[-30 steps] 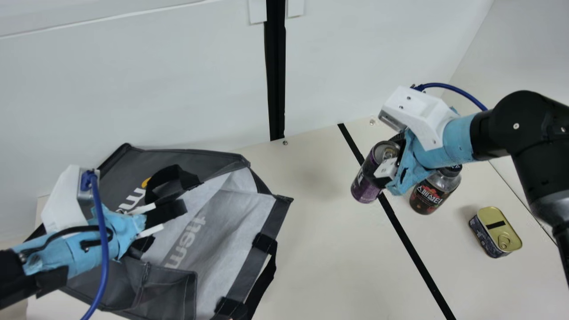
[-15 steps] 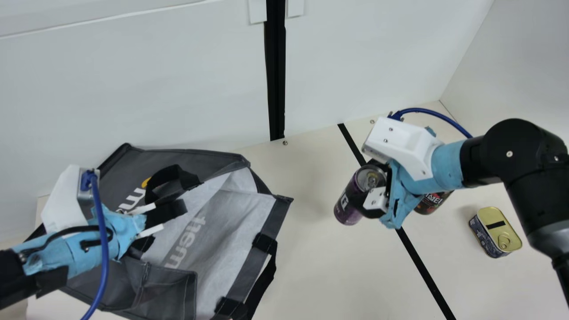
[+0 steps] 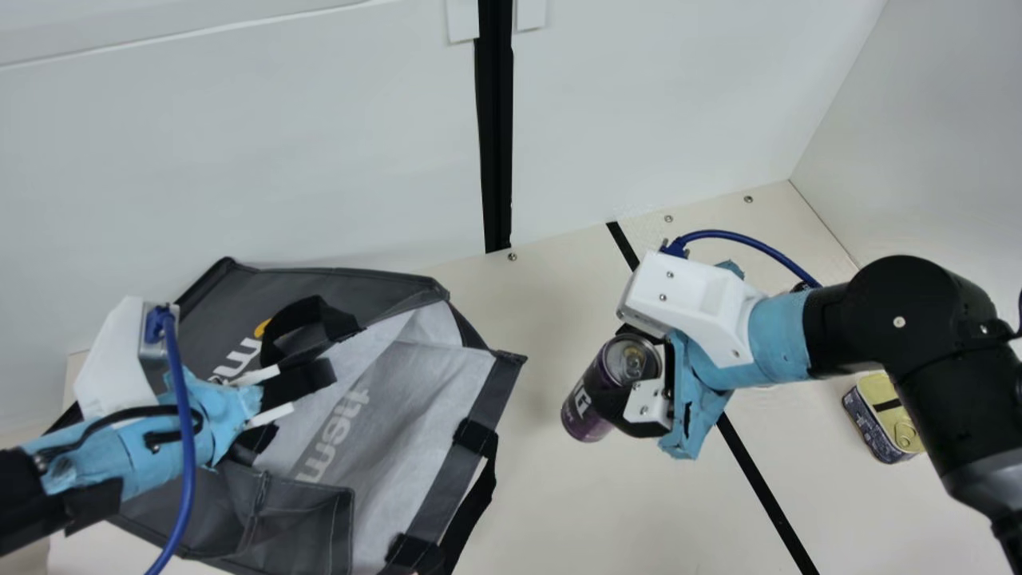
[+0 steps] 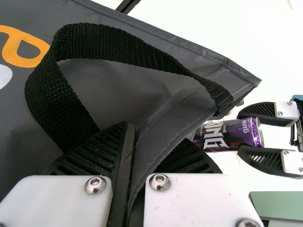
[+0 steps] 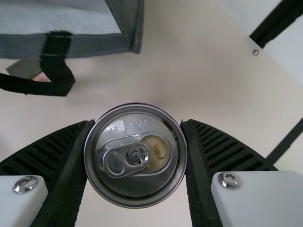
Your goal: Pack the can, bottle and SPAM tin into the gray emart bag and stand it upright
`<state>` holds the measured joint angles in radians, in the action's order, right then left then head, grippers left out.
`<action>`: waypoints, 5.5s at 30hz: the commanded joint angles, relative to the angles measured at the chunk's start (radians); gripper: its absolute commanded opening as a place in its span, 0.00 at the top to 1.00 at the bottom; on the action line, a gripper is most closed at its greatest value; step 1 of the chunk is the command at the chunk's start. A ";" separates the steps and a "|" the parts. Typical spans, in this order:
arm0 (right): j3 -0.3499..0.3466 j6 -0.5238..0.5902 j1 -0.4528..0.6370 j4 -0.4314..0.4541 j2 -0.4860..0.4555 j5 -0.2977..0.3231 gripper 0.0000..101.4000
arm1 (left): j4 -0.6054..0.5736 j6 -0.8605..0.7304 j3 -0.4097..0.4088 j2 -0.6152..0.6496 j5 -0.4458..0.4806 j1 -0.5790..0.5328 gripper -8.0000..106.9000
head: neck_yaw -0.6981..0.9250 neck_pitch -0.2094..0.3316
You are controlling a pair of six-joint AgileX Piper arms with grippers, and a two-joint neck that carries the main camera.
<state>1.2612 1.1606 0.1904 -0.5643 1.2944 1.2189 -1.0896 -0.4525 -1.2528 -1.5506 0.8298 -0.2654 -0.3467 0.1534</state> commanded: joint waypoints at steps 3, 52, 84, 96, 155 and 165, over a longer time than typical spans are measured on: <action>-0.001 -0.026 -0.030 -0.029 -0.019 0.001 1.00 | 0.000 0.000 0.000 0.000 0.000 0.000 1.00 | -0.002 0.021; 0.249 -0.465 -0.391 -0.137 -0.131 0.001 1.00 | 0.000 0.000 0.000 0.000 0.000 0.000 1.00 | -0.002 0.021; 0.155 -0.324 -0.311 -0.230 0.006 0.001 1.00 | 0.000 0.000 0.000 0.000 0.000 0.000 1.00 | -0.002 0.021; 0.148 -0.306 -0.318 -0.232 0.060 0.001 1.00 | 0.000 0.000 0.000 0.000 0.000 0.000 1.00 | -0.002 0.021; 0.335 -0.356 -0.438 -0.177 0.373 0.001 1.00 | 0.000 0.000 0.000 0.000 0.000 0.000 1.00 | -0.002 0.021; 0.365 -0.377 -0.455 -0.150 0.422 0.001 1.00 | 0.000 0.000 0.000 0.000 0.000 0.000 1.00 | -0.002 0.021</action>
<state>1.6237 0.7870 -0.2642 -0.7168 1.7128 1.2206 -1.0896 -0.4525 -1.2528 -1.5506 0.8298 -0.2654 -0.3467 0.1534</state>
